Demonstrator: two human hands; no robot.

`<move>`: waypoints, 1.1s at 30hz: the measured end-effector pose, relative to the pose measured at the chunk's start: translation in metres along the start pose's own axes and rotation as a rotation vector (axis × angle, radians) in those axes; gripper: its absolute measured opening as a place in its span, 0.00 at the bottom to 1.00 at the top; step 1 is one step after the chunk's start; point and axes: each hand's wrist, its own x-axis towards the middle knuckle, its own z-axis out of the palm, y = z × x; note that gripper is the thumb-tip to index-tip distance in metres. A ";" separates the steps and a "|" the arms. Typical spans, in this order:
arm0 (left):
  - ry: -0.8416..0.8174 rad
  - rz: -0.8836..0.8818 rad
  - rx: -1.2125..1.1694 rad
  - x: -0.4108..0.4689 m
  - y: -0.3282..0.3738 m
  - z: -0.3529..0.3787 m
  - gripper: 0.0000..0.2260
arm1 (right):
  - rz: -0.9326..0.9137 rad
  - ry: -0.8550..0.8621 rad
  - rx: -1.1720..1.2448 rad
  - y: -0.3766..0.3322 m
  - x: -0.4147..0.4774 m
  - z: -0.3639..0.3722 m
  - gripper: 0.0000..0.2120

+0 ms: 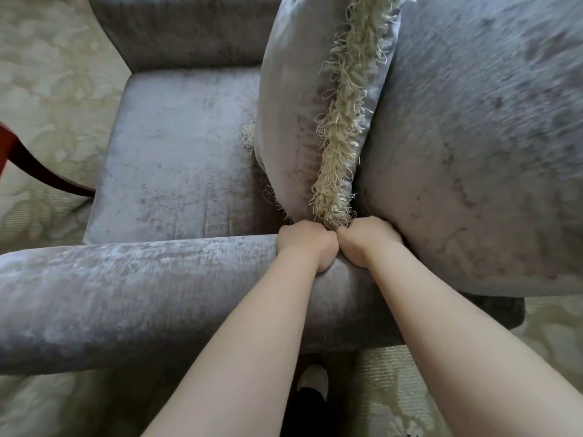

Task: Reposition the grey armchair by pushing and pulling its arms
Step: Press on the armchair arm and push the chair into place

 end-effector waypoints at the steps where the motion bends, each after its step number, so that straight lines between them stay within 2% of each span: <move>1: 0.003 0.007 0.005 0.001 0.001 -0.002 0.19 | -0.003 0.023 0.010 0.000 0.001 0.001 0.19; 6: 0.053 0.010 -0.081 -0.012 -0.012 -0.002 0.19 | -0.055 0.196 -0.005 -0.001 -0.001 0.006 0.20; 7: 0.054 0.015 -0.083 -0.019 -0.020 -0.004 0.20 | -0.056 0.157 -0.031 -0.001 -0.001 0.005 0.21; 10: 0.050 0.058 -0.062 -0.039 -0.063 -0.011 0.22 | 0.074 -0.162 -0.165 -0.015 0.002 -0.010 0.25; 12: 0.054 0.073 -0.040 -0.053 -0.114 -0.019 0.24 | 0.155 -0.329 -0.360 -0.043 0.004 -0.019 0.23; 15: 0.082 0.012 0.056 -0.070 -0.208 -0.039 0.24 | 0.214 -0.505 -0.721 -0.126 -0.004 -0.029 0.23; 17: 0.083 -0.100 0.071 -0.083 -0.273 -0.049 0.24 | 0.205 -0.435 -0.711 -0.197 -0.013 -0.025 0.20; 20: 0.112 -0.235 0.033 -0.110 -0.354 -0.050 0.21 | -0.055 -0.116 -0.289 -0.301 -0.031 0.012 0.17; 23: 0.107 -0.254 0.010 -0.127 -0.398 -0.039 0.20 | -0.280 -0.019 -0.037 -0.388 -0.051 0.068 0.17; 28: 0.162 -0.264 0.032 -0.121 -0.399 -0.034 0.19 | -0.281 0.174 0.001 -0.405 -0.048 0.112 0.18; 33: 0.164 -0.244 0.035 -0.115 -0.403 -0.033 0.19 | -0.256 0.146 -0.023 -0.406 -0.042 0.115 0.19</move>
